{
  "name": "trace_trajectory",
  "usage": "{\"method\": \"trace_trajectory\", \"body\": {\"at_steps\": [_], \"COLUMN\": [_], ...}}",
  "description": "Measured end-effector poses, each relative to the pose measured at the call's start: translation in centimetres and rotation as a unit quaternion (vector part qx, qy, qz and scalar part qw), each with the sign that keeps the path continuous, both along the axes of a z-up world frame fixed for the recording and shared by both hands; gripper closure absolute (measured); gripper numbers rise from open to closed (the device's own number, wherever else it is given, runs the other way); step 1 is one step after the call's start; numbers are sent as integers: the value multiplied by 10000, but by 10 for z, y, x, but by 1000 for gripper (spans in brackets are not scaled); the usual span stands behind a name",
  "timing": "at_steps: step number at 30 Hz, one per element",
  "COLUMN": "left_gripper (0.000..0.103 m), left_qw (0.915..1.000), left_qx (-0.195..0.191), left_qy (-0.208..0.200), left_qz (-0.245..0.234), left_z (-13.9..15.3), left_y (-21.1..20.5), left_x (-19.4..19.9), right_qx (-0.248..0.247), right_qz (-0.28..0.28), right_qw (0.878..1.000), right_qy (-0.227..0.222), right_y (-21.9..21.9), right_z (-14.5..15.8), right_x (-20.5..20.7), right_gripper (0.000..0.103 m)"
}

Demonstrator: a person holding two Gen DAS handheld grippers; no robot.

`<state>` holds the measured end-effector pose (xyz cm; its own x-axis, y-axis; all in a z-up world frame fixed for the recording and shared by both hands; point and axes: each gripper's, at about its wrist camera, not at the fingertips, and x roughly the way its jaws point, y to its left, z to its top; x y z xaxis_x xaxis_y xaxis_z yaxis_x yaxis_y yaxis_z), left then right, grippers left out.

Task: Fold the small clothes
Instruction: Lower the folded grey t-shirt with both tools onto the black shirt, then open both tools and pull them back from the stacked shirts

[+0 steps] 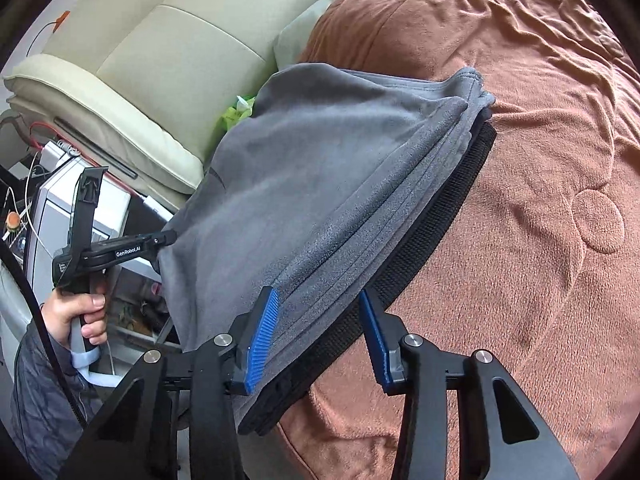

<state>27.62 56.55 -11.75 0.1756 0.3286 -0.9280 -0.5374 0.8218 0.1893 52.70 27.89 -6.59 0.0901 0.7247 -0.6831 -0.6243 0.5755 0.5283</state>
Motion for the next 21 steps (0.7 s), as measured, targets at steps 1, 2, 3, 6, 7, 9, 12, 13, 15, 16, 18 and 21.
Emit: {"method": "trace_trajectory", "body": {"at_steps": [1,2,3,6,7,9,12,13,15,16,18,21], "left_gripper": [94,94,94,93,93,92,80,70,60,59,59,59], "left_qw": [10000,9999,9998,9996,9996,9997,9998,9998,9995,9993,9986,9978], "left_qx": [27,-1,10,-116,-150,-112,47,19,16,18,-49,-37], "left_qy": [18,31,56,193,126,58,-49,-121,-286,-352,-513,-658], "left_qz": [61,139,177,198,226,209,200,185,133,120,124,38], "left_z": [1,1,1,-4,-3,1,9,12,19,22,29,37], "left_y": [1,3,4,4,3,-3,-15,-18,-25,-28,-34,-47], "left_x": [-1,-3,-4,-6,-7,-7,-6,-6,-6,-6,-7,-5], "right_qx": [-3,-12,-28,-69,-79,-66,-90,-115,-166,-186,-210,-293], "right_qz": [6,8,0,7,-5,-80,-196,-244,-381,-452,-556,-719], "right_qw": [10000,10000,10000,10000,9999,9999,9997,9995,9988,9983,9976,9956], "right_qy": [-4,-20,-38,-70,-80,-102,-100,-146,-274,-306,-361,-532], "right_y": [0,-1,-2,-5,-7,-11,-17,-20,-27,-30,-37,-50], "right_z": [1,1,1,2,3,5,9,12,19,22,28,38], "right_x": [-1,-1,-1,-1,-1,-1,0,0,-1,-2,-3,-6], "right_gripper": [63,63,63,63,63,63,63,63,62,61,58,48]}}
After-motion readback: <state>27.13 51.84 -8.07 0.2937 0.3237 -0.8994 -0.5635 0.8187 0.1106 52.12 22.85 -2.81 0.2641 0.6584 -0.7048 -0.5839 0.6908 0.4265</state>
